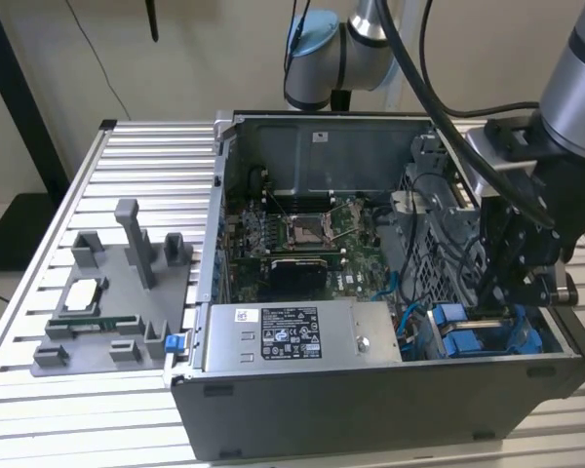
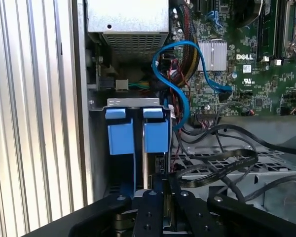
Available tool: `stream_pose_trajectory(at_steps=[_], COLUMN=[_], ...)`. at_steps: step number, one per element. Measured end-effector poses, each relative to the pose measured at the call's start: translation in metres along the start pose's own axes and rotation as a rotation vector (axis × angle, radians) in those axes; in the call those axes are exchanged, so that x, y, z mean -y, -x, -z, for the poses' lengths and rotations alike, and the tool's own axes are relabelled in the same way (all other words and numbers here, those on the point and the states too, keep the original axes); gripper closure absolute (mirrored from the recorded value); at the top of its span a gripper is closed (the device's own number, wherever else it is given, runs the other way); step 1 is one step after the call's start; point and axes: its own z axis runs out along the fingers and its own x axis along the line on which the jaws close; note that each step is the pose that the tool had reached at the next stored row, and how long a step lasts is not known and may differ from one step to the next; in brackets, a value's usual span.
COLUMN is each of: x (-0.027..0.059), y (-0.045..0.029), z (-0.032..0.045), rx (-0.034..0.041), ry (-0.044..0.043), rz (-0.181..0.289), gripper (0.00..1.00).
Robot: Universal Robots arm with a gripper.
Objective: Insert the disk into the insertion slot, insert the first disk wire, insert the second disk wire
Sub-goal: 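Insert the second disk wire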
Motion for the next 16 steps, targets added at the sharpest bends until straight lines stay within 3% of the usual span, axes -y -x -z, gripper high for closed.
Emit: stream_pose_trajectory(at_steps=[12, 16], x=[-0.0001, -0.0004], y=[-0.0001, -0.0006], z=[-0.0042, -0.0090], rx=[0.0011, -0.0007], ry=[-0.0049, -0.0068], rz=[0.013, 0.015], gripper=[1.00, 1.00])
